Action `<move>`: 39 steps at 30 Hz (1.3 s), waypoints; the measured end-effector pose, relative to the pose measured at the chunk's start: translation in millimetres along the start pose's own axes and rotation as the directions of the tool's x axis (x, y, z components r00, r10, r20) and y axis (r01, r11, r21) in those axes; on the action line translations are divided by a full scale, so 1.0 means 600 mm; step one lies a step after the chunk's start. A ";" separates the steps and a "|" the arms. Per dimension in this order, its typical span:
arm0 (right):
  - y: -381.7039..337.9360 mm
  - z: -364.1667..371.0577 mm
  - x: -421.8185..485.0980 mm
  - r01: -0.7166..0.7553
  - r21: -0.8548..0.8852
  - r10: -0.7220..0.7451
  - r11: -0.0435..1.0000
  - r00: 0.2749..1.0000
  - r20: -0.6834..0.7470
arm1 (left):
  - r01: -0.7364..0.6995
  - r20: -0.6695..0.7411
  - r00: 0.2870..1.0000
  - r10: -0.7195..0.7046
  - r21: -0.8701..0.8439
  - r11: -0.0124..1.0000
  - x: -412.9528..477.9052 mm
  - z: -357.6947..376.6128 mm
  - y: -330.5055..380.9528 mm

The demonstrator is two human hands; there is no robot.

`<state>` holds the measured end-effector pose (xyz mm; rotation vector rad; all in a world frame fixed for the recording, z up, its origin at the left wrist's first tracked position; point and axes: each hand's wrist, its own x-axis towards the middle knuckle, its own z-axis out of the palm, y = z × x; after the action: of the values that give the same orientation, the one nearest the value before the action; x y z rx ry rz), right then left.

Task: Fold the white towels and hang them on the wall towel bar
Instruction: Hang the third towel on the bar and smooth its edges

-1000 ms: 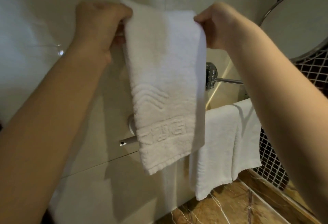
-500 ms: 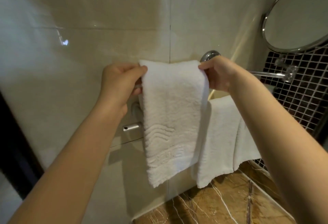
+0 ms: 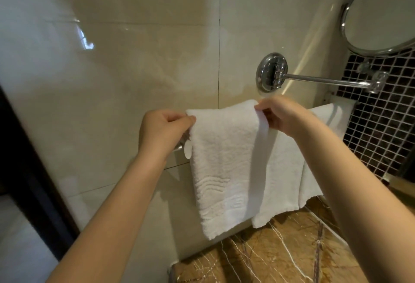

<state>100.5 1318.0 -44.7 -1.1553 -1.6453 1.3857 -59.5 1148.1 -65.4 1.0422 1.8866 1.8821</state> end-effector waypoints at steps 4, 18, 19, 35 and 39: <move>0.002 0.010 -0.002 0.092 -0.162 -0.106 0.983 0.991 -0.086 | -0.026 0.001 1.000 0.026 0.084 0.996 -0.002 -0.003 -0.014; 0.069 0.027 -0.018 0.241 -0.673 -0.465 0.699 0.868 -0.172 | -0.248 -0.126 0.901 0.416 0.637 0.730 -0.036 0.007 -0.046; 0.072 0.027 -0.019 0.253 -0.665 -0.479 0.702 0.860 -0.179 | -0.261 -0.131 0.890 0.437 0.639 0.724 -0.038 0.009 -0.049; 0.193 0.059 -0.056 0.592 -0.039 -0.558 0.805 0.734 -0.387 | -0.325 -0.282 0.808 0.517 0.519 0.791 -0.136 0.036 -0.135; 0.230 0.065 -0.046 0.537 0.095 -0.475 0.838 0.804 -0.359 | -0.177 -0.282 0.914 0.292 0.370 0.912 -0.127 0.038 -0.186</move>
<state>102.7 1283.2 -186.4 -0.7010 -1.4071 0.9241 -23.6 1127.4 -196.2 1.1601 2.4448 2.0157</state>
